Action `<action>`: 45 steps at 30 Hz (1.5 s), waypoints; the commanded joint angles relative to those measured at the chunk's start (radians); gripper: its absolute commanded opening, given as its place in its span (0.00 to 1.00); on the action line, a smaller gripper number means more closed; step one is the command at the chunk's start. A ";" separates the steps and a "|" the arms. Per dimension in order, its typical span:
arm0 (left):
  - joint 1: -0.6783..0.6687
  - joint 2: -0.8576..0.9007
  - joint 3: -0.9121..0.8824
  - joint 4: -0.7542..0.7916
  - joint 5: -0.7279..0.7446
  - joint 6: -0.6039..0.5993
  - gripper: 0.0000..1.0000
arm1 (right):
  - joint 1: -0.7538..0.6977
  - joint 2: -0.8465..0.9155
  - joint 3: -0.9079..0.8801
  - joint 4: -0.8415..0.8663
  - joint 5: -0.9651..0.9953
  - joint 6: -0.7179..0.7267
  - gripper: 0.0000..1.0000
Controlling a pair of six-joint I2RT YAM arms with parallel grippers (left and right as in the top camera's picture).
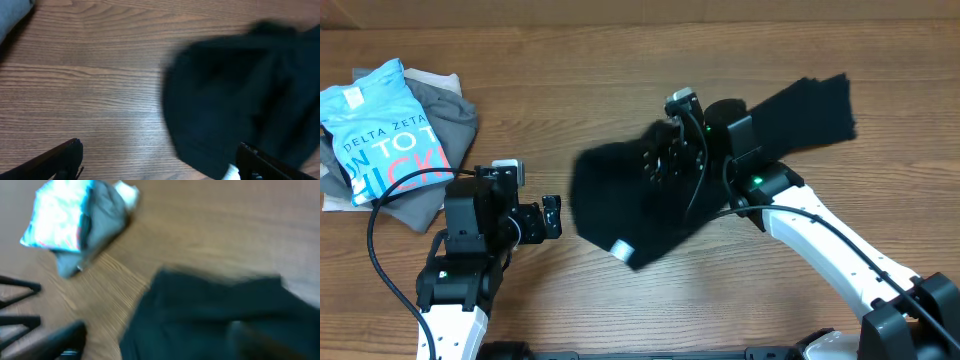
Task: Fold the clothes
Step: 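Lift the black t-shirt with the right gripper and drag it leftward, then grasp the shirt's left edge with the left gripper and pull it left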
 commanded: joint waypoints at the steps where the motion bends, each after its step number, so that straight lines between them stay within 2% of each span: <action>1: 0.002 0.000 0.023 0.011 0.014 -0.018 1.00 | -0.024 -0.002 0.011 -0.085 0.114 0.022 1.00; 5: 0.002 0.000 0.023 0.030 0.014 -0.019 1.00 | -0.069 -0.002 0.011 -0.230 0.285 0.102 1.00; 7: 0.002 0.000 0.023 0.045 0.014 -0.039 1.00 | -0.096 -0.002 0.011 -0.265 0.290 0.100 1.00; 10: 0.002 0.001 0.023 0.121 0.014 -0.131 1.00 | -0.116 -0.002 0.011 -0.270 0.290 0.043 1.00; 14: -0.001 0.042 0.023 0.200 0.042 -0.140 1.00 | -0.116 -0.002 0.011 -0.295 0.319 0.041 1.00; 18: -0.020 0.175 0.024 0.232 0.074 -0.105 1.00 | -0.117 -0.002 0.011 -0.397 0.496 0.190 1.00; 22: -0.060 0.353 0.100 0.219 0.074 -0.053 1.00 | -0.146 -0.005 0.011 -0.488 0.526 0.282 1.00; 27: -0.138 0.616 0.315 0.123 0.071 0.033 1.00 | -0.211 -0.025 0.011 -0.564 0.525 0.317 1.00; 33: -0.169 0.852 0.507 0.083 0.114 0.011 1.00 | -0.284 -0.052 0.011 -0.633 0.526 0.317 1.00; 35: -0.174 0.914 0.548 0.089 0.164 0.004 0.95 | -0.311 -0.054 0.011 -0.648 0.525 0.317 1.00; 37: -0.182 0.967 0.578 0.092 0.171 -0.022 0.84 | -0.331 -0.054 0.011 -0.657 0.525 0.317 1.00; 38: -0.188 1.019 0.588 0.108 0.171 -0.068 0.71 | -0.348 -0.054 0.011 -0.662 0.525 0.317 1.00; 39: -0.190 1.036 0.588 0.114 0.171 -0.085 0.67 | -0.351 -0.054 0.011 -0.663 0.526 0.316 1.00; 42: -0.193 1.069 0.587 0.116 0.172 -0.116 0.64 | -0.351 -0.054 0.011 -0.661 0.526 0.308 1.00; 45: -0.193 1.081 0.587 0.109 0.172 -0.137 0.65 | -0.351 -0.053 0.011 -0.661 0.526 0.306 1.00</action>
